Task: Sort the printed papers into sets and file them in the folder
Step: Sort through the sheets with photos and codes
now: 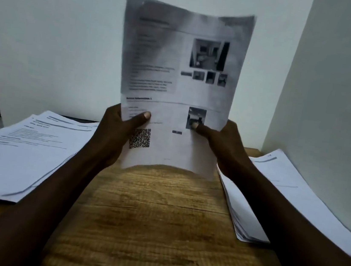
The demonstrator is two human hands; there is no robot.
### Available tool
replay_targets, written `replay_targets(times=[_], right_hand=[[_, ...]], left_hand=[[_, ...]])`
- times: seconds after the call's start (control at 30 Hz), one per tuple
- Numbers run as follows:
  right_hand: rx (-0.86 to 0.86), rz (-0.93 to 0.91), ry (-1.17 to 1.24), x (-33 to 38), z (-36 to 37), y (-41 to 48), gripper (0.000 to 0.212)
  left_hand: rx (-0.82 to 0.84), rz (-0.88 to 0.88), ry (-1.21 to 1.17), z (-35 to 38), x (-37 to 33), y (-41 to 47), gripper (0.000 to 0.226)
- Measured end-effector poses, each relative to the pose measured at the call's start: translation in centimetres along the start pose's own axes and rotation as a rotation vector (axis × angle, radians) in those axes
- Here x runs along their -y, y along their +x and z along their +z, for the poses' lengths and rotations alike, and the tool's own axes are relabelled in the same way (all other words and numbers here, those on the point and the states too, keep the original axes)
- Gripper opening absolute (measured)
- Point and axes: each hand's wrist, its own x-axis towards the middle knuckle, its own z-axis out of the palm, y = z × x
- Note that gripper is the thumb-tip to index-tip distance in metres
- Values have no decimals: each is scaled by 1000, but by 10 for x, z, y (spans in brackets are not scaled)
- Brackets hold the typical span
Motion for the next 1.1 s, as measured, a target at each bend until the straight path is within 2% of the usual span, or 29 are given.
replay_targets(times=[0.07,0.17,0.33,0.4,0.5,0.6,0.67,0.77,0.83,0.93,1.0,1.1], right_hand=[[25,19,-32,-2,-1,2,38],[63,141,-90,-14,0,-2,39],[263,318,88,2,-15,3,34],[378,428,159,2,-17,1,35],[506,566,109,-5,-11,-7,39],[646,585,44,-5,-5,-13,37],[667,580,53,-1,-5,-16,28],[563,519,78,-1,-9,-12,25],[347,397,35,-8,-13,-3,26],[57,206,-2,-14,-20,6,12],[2,172,3,-18,-24,8,9],[7,191,-30,-23,-24,8,12]], left_hand=[[28,-84,7,-1,3,-2,24],[152,-299,87,-5,10,-7,36],[262,-428,-157,-20,-8,2,38],[249,-478,-202,-32,-9,8,43],[162,-532,-242,-46,-4,11,47],[38,-551,-245,-51,7,10,37],[19,-556,-213,-50,13,9,36],[84,-531,-186,-39,16,3,42],[138,-499,-193,-32,18,0,46],[235,-467,-199,-25,22,-3,44],[258,-456,-190,-24,23,-2,44],[216,-446,-222,-24,21,-2,41]])
